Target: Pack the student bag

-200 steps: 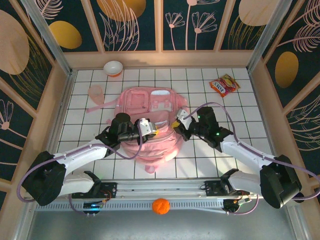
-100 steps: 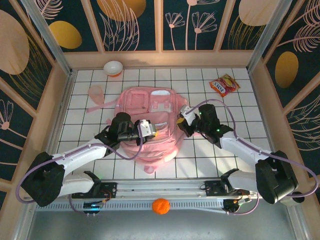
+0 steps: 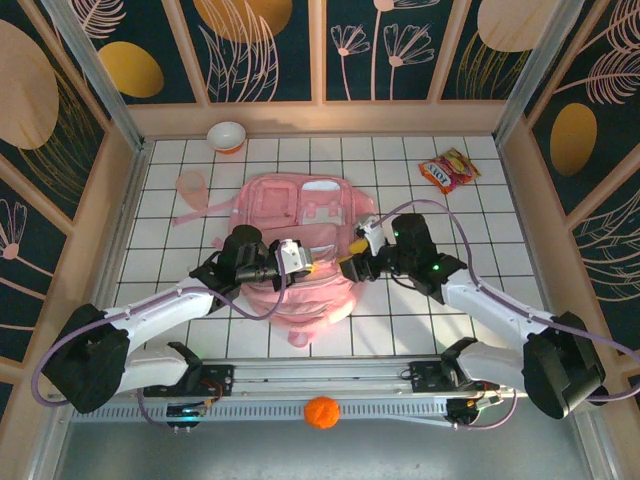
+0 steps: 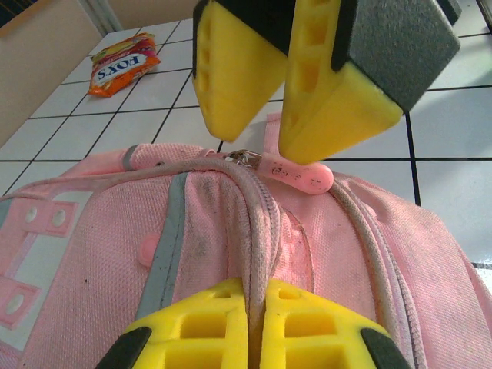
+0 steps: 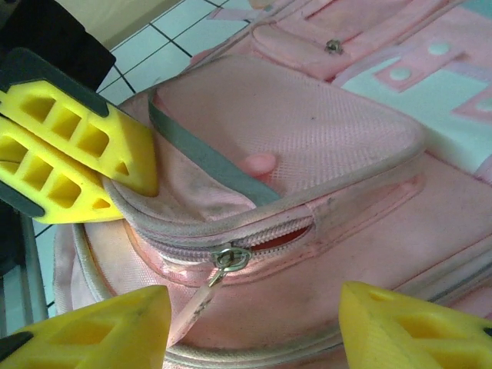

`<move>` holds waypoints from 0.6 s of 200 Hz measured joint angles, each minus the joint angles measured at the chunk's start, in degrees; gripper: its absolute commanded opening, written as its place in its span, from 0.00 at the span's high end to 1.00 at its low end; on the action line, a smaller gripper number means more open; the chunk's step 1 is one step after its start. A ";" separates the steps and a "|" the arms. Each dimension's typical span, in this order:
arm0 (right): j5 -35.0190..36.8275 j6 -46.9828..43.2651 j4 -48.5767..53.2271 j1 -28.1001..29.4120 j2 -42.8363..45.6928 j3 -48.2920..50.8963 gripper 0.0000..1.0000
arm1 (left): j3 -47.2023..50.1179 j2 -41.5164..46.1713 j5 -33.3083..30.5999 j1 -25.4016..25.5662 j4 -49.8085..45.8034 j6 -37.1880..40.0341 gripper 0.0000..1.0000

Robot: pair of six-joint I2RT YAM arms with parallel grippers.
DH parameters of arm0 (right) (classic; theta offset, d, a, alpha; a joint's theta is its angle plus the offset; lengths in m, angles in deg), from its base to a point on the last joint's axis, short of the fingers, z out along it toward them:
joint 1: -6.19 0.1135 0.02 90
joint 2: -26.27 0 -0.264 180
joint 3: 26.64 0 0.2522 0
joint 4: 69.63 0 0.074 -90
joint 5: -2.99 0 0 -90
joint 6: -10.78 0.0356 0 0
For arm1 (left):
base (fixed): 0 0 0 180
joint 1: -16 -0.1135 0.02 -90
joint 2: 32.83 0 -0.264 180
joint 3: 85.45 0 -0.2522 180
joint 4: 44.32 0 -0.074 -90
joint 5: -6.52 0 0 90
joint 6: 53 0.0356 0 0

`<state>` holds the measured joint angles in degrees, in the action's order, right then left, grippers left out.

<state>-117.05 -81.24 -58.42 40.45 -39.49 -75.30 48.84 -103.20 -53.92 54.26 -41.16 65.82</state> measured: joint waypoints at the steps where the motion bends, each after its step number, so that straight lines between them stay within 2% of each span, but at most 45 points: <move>1: 0.00 0.07 0.00 0.02 -0.04 0.00 0.41 | 0.00 0.00 0.00 0.00 0.00 0.00 1.00; 23: -0.09 3.02 -0.42 1.11 -1.79 0.00 0.51 | 0.00 -0.02 0.00 0.00 0.02 -0.24 1.00; 52: 1.05 3.41 -0.42 1.44 -3.74 -0.94 0.81 | 0.00 -0.02 0.04 0.00 0.02 -0.46 1.00; 73: 2.14 2.86 0.07 1.44 -4.07 -1.60 0.99 | 0.00 -0.02 0.02 -0.02 0.22 -0.46 1.00; 120: 2.93 2.19 0.42 -1.14 -4.76 -2.38 1.00 | -0.50 -0.07 0.20 0.00 0.33 -0.09 1.00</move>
<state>-114.12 -79.05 -58.00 39.32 -44.25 -77.68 48.34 -103.27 -53.72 54.26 -40.83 65.74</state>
